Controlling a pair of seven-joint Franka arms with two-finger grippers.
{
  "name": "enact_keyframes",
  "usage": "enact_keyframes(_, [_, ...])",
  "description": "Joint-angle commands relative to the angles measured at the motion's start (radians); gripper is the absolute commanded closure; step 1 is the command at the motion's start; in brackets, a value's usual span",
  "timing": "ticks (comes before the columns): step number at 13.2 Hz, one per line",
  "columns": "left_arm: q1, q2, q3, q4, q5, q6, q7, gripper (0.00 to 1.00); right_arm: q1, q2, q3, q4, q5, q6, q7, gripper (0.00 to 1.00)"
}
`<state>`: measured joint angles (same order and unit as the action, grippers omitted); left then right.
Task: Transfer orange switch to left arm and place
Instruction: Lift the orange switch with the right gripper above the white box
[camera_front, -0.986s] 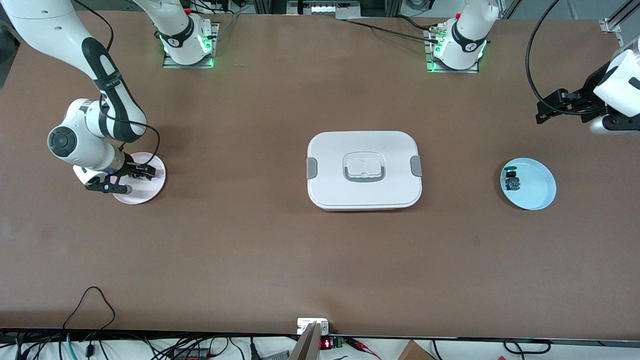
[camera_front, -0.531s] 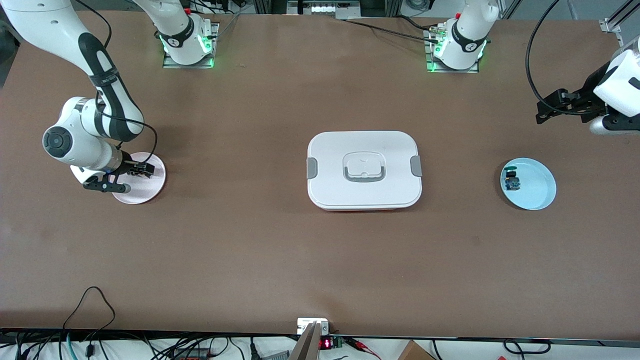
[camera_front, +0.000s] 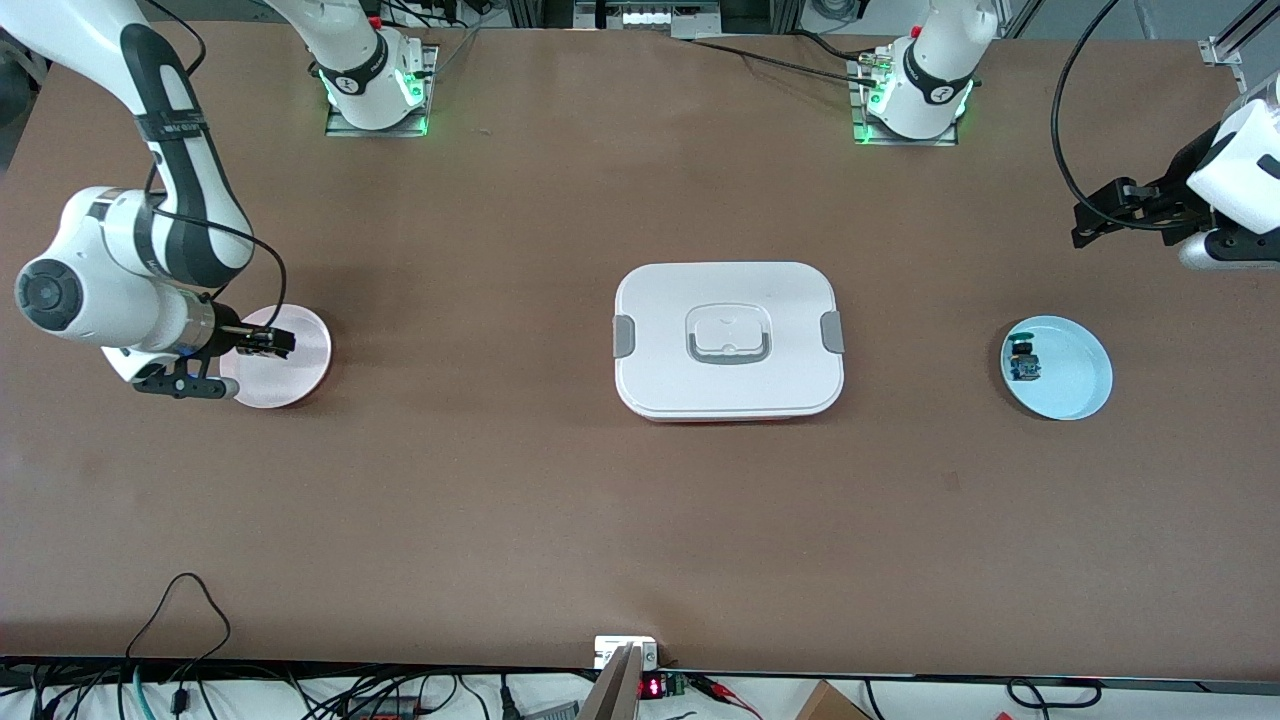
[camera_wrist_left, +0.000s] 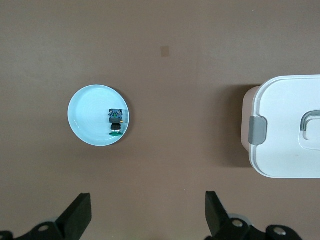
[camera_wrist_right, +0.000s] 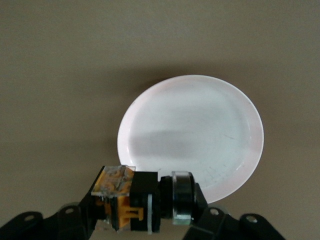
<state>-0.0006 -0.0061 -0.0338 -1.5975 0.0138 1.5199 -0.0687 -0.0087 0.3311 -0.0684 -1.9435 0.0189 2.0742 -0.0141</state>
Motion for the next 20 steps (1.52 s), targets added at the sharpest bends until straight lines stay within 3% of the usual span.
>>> enact_keyframes(1, [0.005, 0.009, 0.002, 0.025, -0.012, -0.02, 0.012, 0.0, 0.033, -0.01, -0.001, 0.101, 0.018, -0.106, -0.015, 1.0])
enact_keyframes(6, [0.004, 0.009, 0.002, 0.027, -0.012, -0.02, 0.01, 0.0, 0.084, -0.101, 0.009, 0.155, 0.018, -0.152, -0.139, 1.0])
enact_keyframes(10, [0.002, 0.009, 0.0, 0.056, -0.012, -0.043, -0.003, 0.0, 0.131, -0.107, 0.018, 0.277, 0.019, -0.204, -0.222, 1.0])
enact_keyframes(15, [-0.004, 0.002, -0.006, 0.086, -0.003, -0.072, 0.004, 0.0, 0.142, -0.13, 0.11, 0.357, 0.024, -0.235, -0.268, 1.0])
enact_keyframes(20, [-0.009, 0.002, -0.008, 0.096, -0.011, -0.078, 0.007, 0.0, 0.183, -0.193, 0.128, 0.36, 0.189, -0.279, -0.375, 1.0])
